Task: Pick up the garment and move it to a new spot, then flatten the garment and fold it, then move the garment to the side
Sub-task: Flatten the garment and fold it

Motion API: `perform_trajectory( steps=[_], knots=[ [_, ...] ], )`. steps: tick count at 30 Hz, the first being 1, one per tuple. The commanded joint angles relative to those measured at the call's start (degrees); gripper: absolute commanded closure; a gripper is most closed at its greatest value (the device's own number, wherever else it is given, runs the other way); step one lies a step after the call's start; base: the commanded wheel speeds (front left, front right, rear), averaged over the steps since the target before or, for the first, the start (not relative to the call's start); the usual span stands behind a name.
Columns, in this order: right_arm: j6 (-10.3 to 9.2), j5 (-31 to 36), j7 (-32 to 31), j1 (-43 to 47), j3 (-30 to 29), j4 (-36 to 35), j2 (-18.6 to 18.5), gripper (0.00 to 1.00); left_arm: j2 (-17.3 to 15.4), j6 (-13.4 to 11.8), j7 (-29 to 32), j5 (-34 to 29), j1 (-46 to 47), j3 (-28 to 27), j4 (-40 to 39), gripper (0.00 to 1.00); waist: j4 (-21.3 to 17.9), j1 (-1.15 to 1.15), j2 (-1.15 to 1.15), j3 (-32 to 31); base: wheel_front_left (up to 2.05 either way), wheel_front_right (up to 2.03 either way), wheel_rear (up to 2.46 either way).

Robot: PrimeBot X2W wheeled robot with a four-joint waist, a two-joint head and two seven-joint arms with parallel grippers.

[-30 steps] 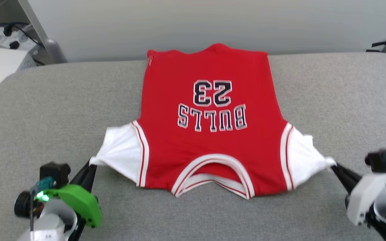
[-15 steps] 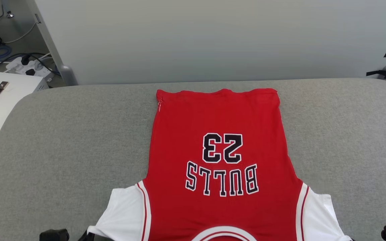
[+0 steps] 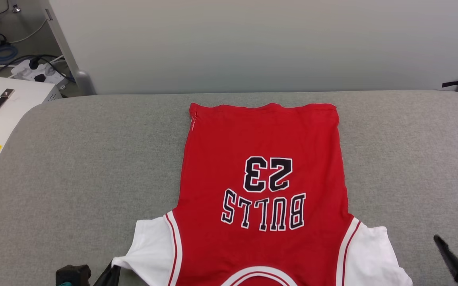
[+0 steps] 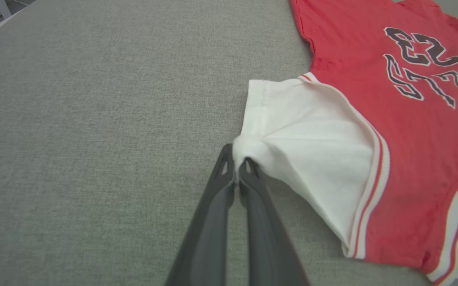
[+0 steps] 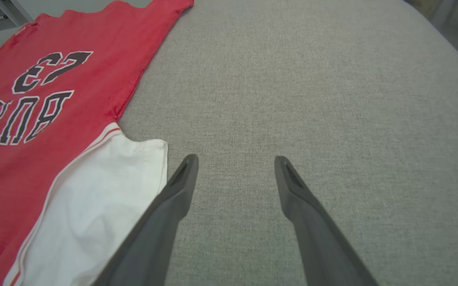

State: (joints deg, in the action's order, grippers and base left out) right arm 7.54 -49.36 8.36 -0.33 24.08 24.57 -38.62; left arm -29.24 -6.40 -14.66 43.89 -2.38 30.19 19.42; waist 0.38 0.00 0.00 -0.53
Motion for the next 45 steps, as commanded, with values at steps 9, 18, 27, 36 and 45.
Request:
perform_trajectory(
  steps=[9, 18, 27, 36, 45],
  knots=[
    [-0.05, 7.6, -8.5, -11.7, -18.1, -15.1, -2.9, 0.00, 3.0, -0.7, -0.3, -6.6, 3.9, -3.4, -5.0, 1.00, 4.0, 0.00, 0.00, 7.1, 0.00, 0.00, 0.00],
    [-0.05, 10.2, -36.5, -33.1, -19.9, -19.2, -1.9, 0.00, 8.8, 1.0, -0.3, -12.9, 9.0, -7.1, -9.5, 1.00, 10.1, 0.00, 0.00, 19.4, 0.00, 0.00, 0.00],
    [-0.05, 10.8, -64.4, -52.6, -15.5, -8.9, -0.1, 0.00, 16.0, 5.2, -0.3, -18.8, 14.1, -10.7, -11.2, 1.00, 14.9, 0.00, 0.00, 30.7, 0.00, 0.00, 0.00],
    [-0.05, 19.0, -70.2, -61.1, -13.7, -1.4, 1.9, 0.00, 21.7, 9.5, -0.3, -23.8, 17.3, -13.7, -11.9, 1.00, 18.0, 0.00, 0.00, 38.0, 0.00, 0.00, 0.00],
    [-0.05, 19.1, -71.3, -56.5, -11.5, 3.1, 2.1, 0.00, 24.7, 12.0, -0.3, -26.5, 17.5, -16.1, -11.8, 1.00, 18.6, 0.00, 0.00, 40.0, 0.00, 0.00, 0.00]
  ],
)
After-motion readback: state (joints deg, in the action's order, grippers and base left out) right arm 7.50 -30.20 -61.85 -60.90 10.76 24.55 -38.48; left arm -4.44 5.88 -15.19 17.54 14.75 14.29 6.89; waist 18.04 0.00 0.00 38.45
